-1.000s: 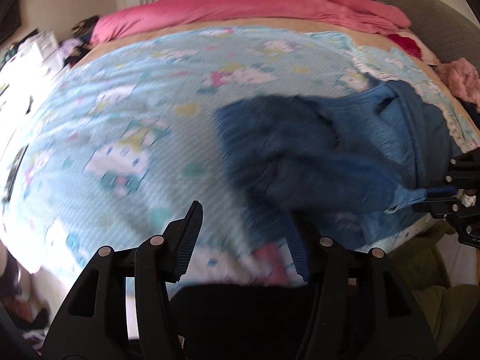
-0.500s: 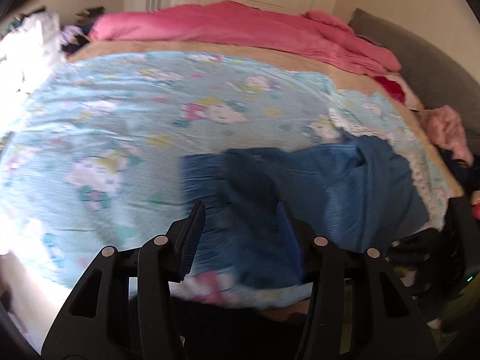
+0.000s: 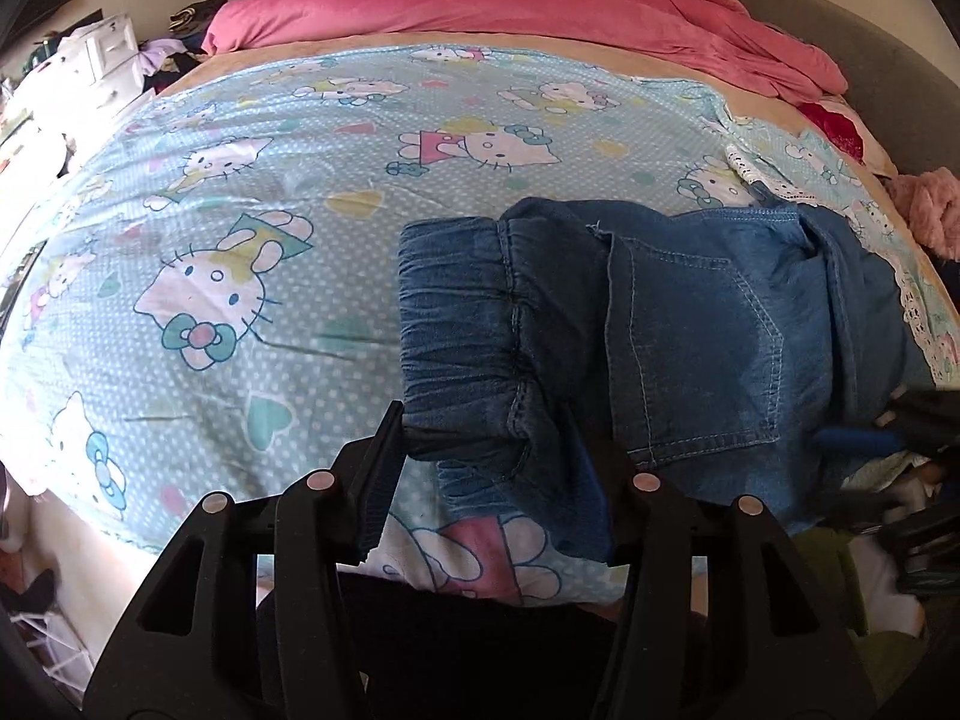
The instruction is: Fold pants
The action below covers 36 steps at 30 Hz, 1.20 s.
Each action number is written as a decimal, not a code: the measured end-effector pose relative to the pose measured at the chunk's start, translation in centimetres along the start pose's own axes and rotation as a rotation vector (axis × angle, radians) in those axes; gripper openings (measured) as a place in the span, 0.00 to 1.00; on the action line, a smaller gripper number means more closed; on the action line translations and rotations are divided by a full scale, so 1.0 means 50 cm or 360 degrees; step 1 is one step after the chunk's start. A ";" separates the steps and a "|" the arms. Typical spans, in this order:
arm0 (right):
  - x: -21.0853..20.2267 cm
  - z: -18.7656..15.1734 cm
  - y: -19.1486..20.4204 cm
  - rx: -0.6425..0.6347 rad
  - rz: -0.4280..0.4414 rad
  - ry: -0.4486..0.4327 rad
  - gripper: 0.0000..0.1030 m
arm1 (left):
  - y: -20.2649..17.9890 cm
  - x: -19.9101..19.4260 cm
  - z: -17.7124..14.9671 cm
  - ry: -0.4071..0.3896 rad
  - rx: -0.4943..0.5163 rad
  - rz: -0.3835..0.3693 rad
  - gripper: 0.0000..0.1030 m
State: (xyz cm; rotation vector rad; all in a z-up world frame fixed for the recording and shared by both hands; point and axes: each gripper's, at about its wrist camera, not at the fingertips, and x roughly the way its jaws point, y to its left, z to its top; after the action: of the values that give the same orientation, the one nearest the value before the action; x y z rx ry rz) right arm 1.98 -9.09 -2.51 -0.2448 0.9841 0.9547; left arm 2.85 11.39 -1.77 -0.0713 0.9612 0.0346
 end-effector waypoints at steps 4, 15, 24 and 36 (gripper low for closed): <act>0.011 -0.011 -0.010 0.0069 0.0015 0.0012 0.31 | 0.001 0.005 -0.003 0.0003 -0.0008 -0.0003 0.46; -0.130 -0.006 -0.078 0.0189 -0.0086 -0.0259 0.54 | 0.015 -0.117 0.012 -0.0233 -0.0067 0.0065 0.46; -0.208 -0.008 -0.152 0.0313 -0.0291 -0.0418 0.73 | -0.031 -0.175 0.022 -0.0319 -0.0029 0.0003 0.59; -0.271 0.007 -0.243 0.0436 -0.0503 -0.0497 0.91 | -0.132 -0.142 0.021 -0.0250 0.0059 -0.0215 0.66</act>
State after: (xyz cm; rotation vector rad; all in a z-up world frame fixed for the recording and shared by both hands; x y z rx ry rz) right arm 8.86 -23.81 5.72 -0.0163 0.7490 0.5410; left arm 0.04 4.92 4.93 -0.0978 0.7977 -0.1007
